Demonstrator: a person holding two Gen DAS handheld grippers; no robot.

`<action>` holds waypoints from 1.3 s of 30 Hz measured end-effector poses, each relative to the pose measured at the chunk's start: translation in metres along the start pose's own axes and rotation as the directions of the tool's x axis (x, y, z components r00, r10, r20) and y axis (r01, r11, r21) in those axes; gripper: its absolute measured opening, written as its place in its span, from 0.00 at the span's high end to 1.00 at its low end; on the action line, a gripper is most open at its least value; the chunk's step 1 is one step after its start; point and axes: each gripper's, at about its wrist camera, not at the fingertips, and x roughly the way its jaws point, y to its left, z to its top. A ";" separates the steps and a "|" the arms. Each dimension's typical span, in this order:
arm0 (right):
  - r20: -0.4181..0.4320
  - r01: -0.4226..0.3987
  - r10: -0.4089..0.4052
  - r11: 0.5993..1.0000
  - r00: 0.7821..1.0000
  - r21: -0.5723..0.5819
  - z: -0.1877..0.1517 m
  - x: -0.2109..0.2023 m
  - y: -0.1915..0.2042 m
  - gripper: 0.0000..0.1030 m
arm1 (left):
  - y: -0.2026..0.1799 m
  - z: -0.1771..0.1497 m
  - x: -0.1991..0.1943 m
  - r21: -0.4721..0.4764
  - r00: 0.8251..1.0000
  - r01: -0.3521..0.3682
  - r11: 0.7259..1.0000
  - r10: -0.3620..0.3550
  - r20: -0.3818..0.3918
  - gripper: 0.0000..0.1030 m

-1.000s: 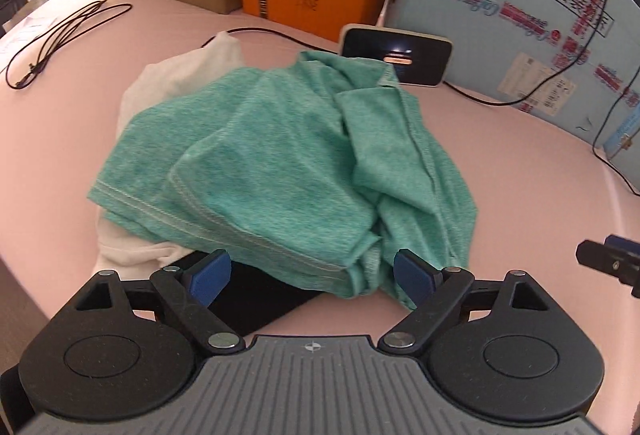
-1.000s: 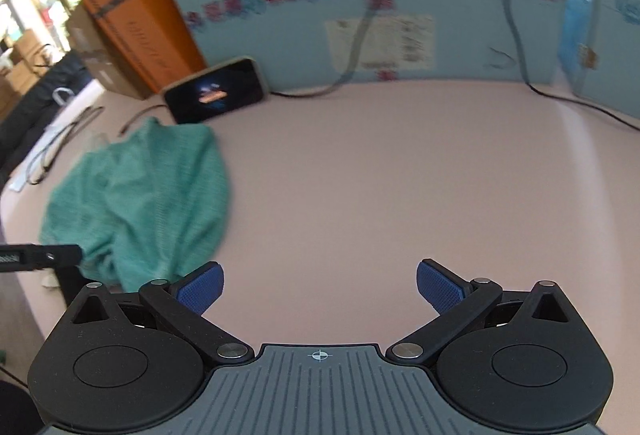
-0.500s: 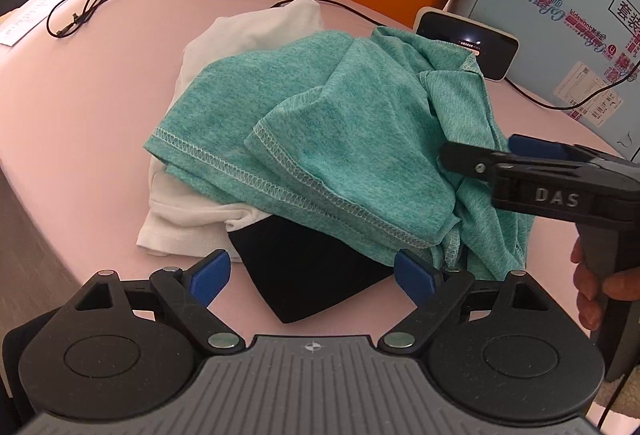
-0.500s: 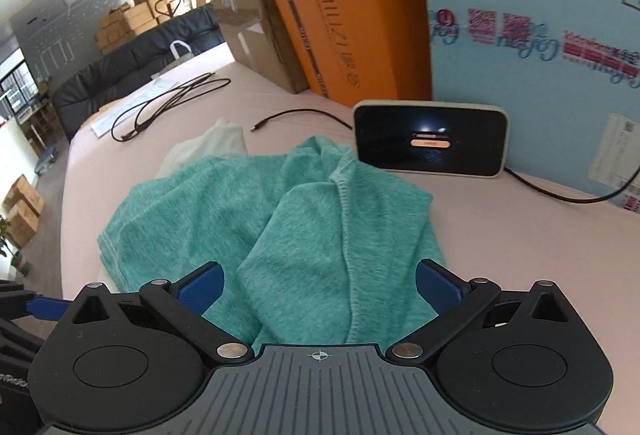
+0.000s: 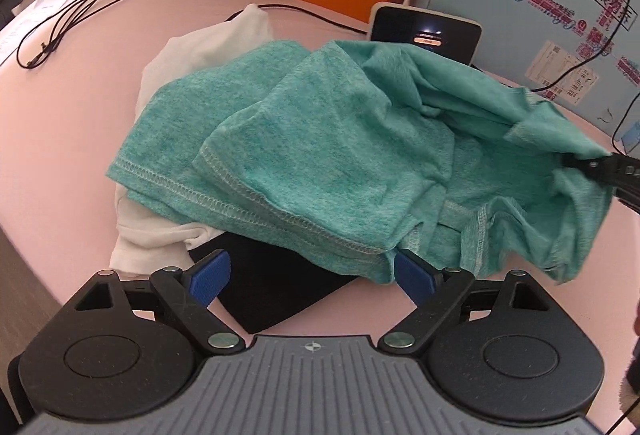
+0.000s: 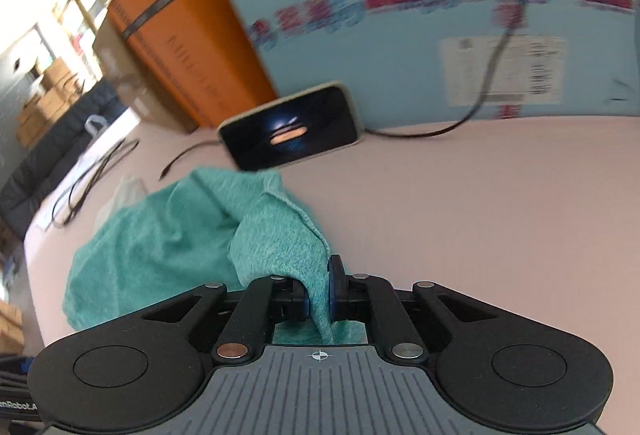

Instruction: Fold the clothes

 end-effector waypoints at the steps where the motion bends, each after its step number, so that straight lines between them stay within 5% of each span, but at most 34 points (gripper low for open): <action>1: 0.035 0.035 -0.037 0.998 0.999 0.044 0.004 -0.017 -0.014 0.92 | -0.006 0.002 0.000 0.014 1.000 0.007 1.000 -0.007 0.002 0.14; 7: 0.178 0.246 -0.282 0.949 0.943 0.200 0.004 -0.123 -0.093 0.93 | -0.050 0.011 -0.001 0.118 0.998 0.066 0.991 -0.067 0.000 0.14; 11: 0.172 0.382 -0.433 0.886 0.885 0.264 -0.016 -0.192 -0.131 0.93 | -0.088 0.014 -0.001 0.208 0.993 0.119 0.971 -0.119 -0.015 0.14; 17: 0.068 0.572 -0.635 0.733 0.770 0.367 -0.051 -0.247 -0.180 0.86 | -0.147 -0.009 0.003 0.356 0.980 0.199 0.913 -0.191 -0.058 0.14; 20: 0.060 0.560 -0.642 0.706 0.764 0.434 -0.064 -0.262 -0.193 0.81 | -0.172 -0.022 0.002 0.410 0.973 0.228 0.883 -0.216 -0.076 0.14; 24: 0.070 0.555 -0.643 0.707 0.763 0.439 -0.074 -0.271 -0.199 0.56 | -0.197 -0.037 0.001 0.469 0.969 0.247 0.848 -0.226 -0.101 0.14; 26: 0.077 0.553 -0.645 0.705 0.760 0.444 -0.077 -0.275 -0.202 0.52 | -0.204 -0.042 0.001 0.489 0.969 0.248 0.836 -0.223 -0.109 0.14; 28: 0.079 0.539 -0.633 0.712 0.770 0.450 -0.079 -0.277 -0.204 0.50 | -0.211 -0.045 0.003 0.497 0.969 0.246 0.832 -0.217 -0.116 0.12; 30: 0.077 0.497 -0.588 0.740 0.805 0.452 -0.079 -0.276 -0.205 0.50 | -0.215 -0.047 0.004 0.497 0.970 0.242 0.833 -0.210 -0.121 0.12; 35: 0.053 0.248 -0.297 0.870 0.953 0.426 -0.073 -0.241 -0.193 0.49 | -0.225 -0.051 0.002 0.510 0.973 0.231 0.828 -0.197 -0.122 0.12; 39: 0.019 0.143 -0.156 0.943 0.988 0.300 -0.053 -0.195 -0.164 0.32 | -0.222 -0.054 0.000 0.509 0.977 0.213 0.834 -0.181 -0.114 0.10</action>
